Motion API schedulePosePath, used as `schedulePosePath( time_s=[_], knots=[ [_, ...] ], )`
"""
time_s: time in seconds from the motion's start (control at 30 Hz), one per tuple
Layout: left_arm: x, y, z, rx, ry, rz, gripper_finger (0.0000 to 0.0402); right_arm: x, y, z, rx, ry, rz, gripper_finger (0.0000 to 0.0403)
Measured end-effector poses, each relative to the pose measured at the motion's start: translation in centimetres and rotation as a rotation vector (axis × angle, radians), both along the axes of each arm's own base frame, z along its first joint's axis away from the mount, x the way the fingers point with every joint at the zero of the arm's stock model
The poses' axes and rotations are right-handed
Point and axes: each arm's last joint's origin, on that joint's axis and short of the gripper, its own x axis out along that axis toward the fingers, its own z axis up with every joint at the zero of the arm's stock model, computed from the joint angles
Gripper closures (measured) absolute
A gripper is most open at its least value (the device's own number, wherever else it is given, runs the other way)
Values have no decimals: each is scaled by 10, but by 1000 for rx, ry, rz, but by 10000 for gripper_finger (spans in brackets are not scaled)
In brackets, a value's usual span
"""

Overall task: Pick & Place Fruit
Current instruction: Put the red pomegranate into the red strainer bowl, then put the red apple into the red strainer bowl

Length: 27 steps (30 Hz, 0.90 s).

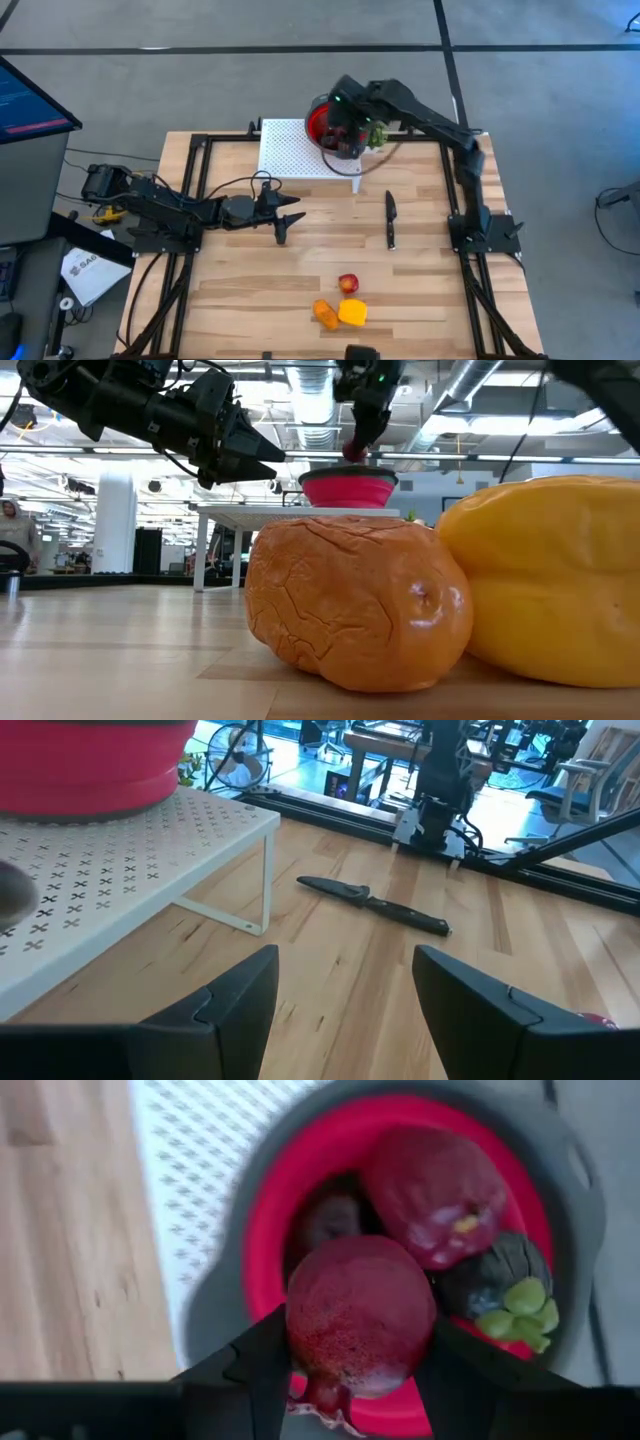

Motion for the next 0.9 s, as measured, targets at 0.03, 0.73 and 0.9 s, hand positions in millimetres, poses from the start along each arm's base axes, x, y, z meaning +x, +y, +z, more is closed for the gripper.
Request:
schedulePosePath(
  time_s=[0.03,0.73,0.9],
  knots=[
    [0,0,0,0,0,0,177,3,-7,-3,18,12,-28,229],
    [0,0,0,0,0,0,177,2,-39,-24,175,-39,-134,189],
    [0,0,0,-1,1,0,177,7,-35,-23,169,-68,-124,180]
  ],
)
